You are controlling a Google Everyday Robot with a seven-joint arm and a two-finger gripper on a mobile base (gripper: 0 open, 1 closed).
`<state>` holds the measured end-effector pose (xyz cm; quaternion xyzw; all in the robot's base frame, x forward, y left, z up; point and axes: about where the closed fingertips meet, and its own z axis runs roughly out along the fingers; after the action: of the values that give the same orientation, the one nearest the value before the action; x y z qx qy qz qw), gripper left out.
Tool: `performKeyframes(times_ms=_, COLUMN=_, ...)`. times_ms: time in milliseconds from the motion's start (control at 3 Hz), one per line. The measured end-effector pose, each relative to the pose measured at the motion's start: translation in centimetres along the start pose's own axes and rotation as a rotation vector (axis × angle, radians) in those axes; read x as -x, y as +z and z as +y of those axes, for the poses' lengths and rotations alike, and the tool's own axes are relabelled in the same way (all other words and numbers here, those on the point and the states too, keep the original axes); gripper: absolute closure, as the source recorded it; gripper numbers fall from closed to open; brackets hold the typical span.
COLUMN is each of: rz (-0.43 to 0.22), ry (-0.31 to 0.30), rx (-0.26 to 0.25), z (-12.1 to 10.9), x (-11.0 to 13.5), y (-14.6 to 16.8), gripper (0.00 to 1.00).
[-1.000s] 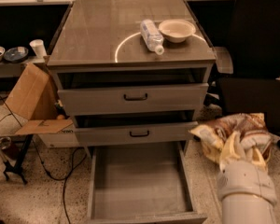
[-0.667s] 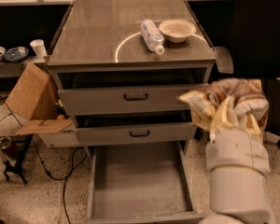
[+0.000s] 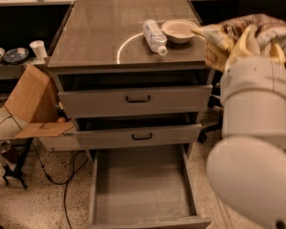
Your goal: Pick brown chip bag from bottom drawer and place on counter
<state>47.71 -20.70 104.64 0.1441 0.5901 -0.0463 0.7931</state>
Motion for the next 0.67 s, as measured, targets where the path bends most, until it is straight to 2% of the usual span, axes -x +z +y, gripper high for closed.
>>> performKeyframes(times_ms=333, rz=-0.054, ry=0.067, rx=0.045, z=5.0, x=5.5, y=3.2, gripper=1.00)
performKeyframes(times_ms=667, rz=-0.180, ry=0.211, rx=0.174, z=12.2, x=14.5, y=3.0, gripper=1.00)
